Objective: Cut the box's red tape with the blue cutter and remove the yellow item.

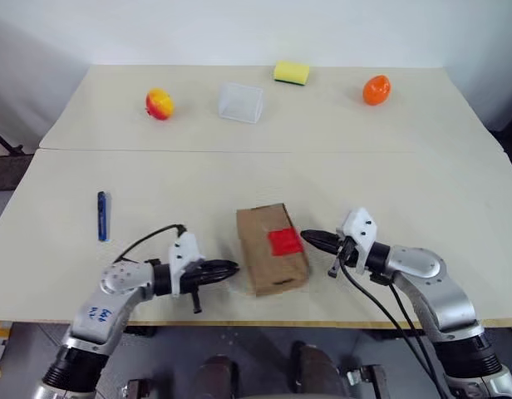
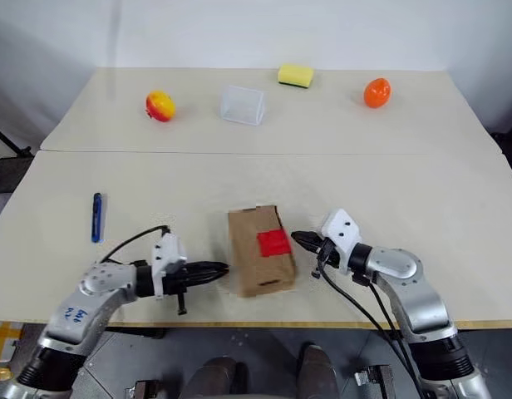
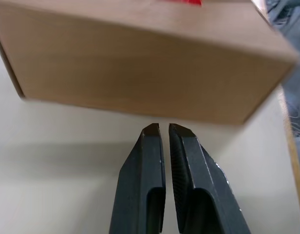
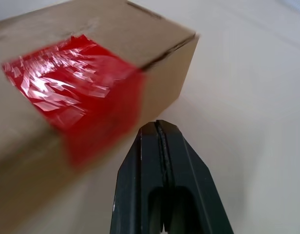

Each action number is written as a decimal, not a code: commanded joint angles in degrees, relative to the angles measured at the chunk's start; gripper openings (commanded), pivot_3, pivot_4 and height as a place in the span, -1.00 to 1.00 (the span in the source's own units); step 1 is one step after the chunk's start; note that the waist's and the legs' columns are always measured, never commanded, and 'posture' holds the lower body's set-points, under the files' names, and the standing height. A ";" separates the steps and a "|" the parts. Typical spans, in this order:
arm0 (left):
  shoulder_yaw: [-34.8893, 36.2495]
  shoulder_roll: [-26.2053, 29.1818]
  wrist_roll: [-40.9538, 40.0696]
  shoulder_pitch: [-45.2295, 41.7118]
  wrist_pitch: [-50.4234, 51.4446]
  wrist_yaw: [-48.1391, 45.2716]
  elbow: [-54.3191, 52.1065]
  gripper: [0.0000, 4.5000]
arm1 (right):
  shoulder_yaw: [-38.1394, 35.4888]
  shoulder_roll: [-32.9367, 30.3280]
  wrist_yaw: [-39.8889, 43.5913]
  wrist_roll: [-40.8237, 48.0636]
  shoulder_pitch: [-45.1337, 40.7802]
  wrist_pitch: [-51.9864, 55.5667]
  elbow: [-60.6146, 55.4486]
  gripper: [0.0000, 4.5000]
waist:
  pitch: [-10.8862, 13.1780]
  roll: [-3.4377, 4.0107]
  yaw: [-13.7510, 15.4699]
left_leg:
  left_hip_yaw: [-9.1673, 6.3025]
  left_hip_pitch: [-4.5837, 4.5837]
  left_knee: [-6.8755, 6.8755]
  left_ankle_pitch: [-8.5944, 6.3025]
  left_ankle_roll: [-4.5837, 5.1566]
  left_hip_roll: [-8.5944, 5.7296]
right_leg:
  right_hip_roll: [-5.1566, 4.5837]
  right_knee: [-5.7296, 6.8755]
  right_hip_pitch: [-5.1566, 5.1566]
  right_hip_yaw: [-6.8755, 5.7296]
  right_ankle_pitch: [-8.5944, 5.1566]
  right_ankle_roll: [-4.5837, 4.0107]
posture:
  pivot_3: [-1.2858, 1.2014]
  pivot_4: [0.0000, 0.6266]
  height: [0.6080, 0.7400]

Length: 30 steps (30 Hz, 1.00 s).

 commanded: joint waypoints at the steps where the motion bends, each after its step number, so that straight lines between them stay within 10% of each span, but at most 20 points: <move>1: -4.62 -5.18 1.86 -4.24 0.77 2.26 0.65 -0.86 | 0.12 -2.23 4.01 1.73 -2.58 2.61 0.59 -0.99 | 0.02 0.03 0.35 | 0.01 -0.07 0.15 -0.01 0.03 -0.02 | -0.01 -0.01 0.01 0.00 0.00 0.00 | 0.03 -0.52 1.00; 18: -7.85 -16.34 9.56 -14.01 -1.91 8.08 12.83 -0.86 | 1.47 -4.16 15.24 -5.93 -19.04 -12.79 30.75 -0.99 | 0.02 0.04 0.90 | 0.14 0.04 0.44 -0.05 0.13 0.00 | -0.01 -0.09 0.26 -0.02 0.06 0.04 | 0.03 -0.52 1.00; 26: -3.05 -11.81 7.62 -10.19 0.92 8.24 7.14 -0.86 | -2.84 -4.42 15.38 -4.10 -18.81 -17.12 33.78 -0.99 | 0.02 0.04 0.57 | 0.02 0.04 0.44 -0.05 0.09 0.03 | -0.02 -0.09 0.29 -0.08 0.08 0.07 | 0.03 -0.52 1.00; 30: 10.49 -7.15 5.02 -0.58 0.61 13.58 -0.72 -0.49 | -11.39 -8.11 22.82 5.18 -13.68 -18.43 29.43 -0.62 | 0.04 0.08 0.39 | -0.05 0.02 0.40 -0.11 0.02 0.07 | -0.03 -0.10 0.26 -0.11 0.08 0.07 | 0.03 -0.52 1.00</move>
